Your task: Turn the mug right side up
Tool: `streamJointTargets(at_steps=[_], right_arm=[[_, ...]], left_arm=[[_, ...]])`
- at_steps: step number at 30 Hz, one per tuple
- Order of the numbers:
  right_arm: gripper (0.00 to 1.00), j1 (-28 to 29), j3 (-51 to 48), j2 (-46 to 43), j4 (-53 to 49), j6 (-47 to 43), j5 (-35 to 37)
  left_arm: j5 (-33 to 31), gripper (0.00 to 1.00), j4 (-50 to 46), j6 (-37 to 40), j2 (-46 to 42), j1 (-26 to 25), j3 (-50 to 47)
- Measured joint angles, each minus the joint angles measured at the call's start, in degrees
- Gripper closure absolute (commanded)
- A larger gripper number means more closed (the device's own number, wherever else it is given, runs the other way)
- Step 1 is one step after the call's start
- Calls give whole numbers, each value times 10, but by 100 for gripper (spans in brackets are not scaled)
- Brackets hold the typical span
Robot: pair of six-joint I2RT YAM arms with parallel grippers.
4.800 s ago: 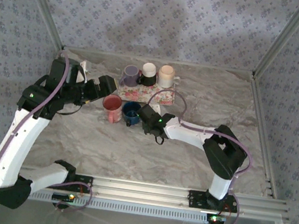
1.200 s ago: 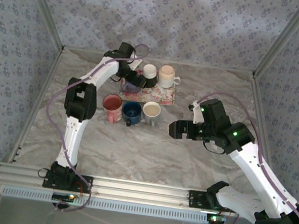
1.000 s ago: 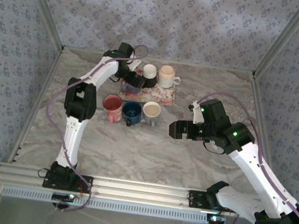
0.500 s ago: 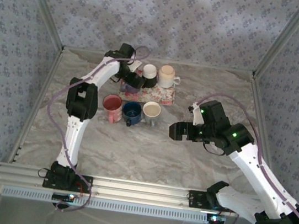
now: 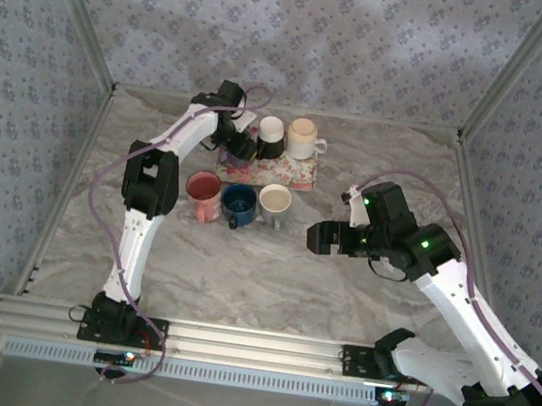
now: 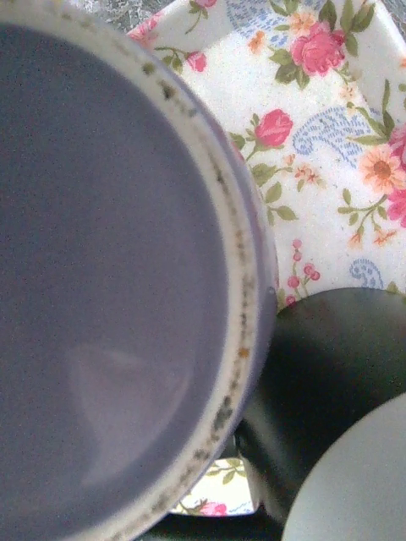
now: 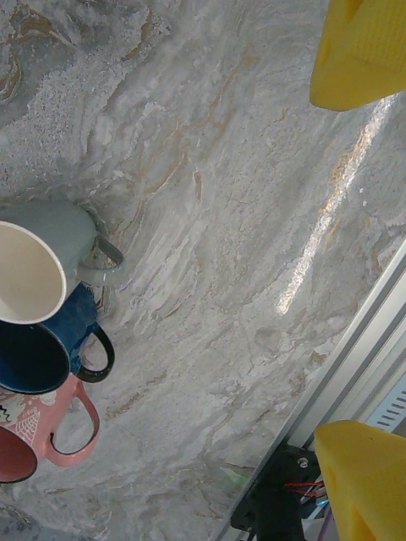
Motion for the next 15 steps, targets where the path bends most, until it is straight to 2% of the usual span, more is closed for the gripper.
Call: streamJointTargets(at_steps=[8,15], right_arm=[[4,0,5,0,0,-2,0],[4,0,23,-3,0,-11,1]], left_arm=[[-16,59,3,-52,-23,1,0],[-18,63,63,-151,-150,9,-38]])
